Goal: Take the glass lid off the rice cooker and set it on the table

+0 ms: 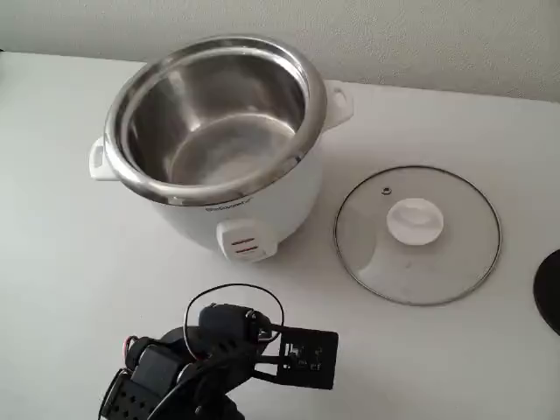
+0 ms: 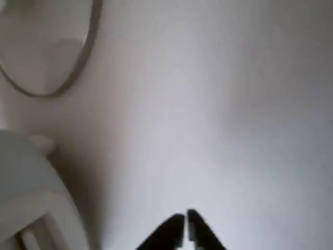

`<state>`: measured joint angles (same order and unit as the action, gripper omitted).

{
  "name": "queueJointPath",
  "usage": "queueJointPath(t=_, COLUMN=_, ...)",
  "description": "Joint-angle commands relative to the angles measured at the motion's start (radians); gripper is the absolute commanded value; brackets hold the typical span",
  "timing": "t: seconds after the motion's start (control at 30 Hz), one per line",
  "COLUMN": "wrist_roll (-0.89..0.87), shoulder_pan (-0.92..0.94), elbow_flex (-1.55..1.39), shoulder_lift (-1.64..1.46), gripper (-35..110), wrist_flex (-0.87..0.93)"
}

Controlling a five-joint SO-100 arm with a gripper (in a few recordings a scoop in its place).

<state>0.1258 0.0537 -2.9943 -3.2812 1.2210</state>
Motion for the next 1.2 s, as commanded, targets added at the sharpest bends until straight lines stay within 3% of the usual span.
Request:
queueJointPath(t=0.0, wrist_roll=-0.009, shoulder_pan=0.015, elbow_flex=0.003, shoulder_lift=-0.008, gripper=0, wrist_flex=-0.020)
queueJointPath(t=1.17, wrist_roll=-0.009, shoulder_pan=0.015, elbow_flex=0.003, shoulder_lift=-0.008, gripper=0, wrist_flex=-0.020)
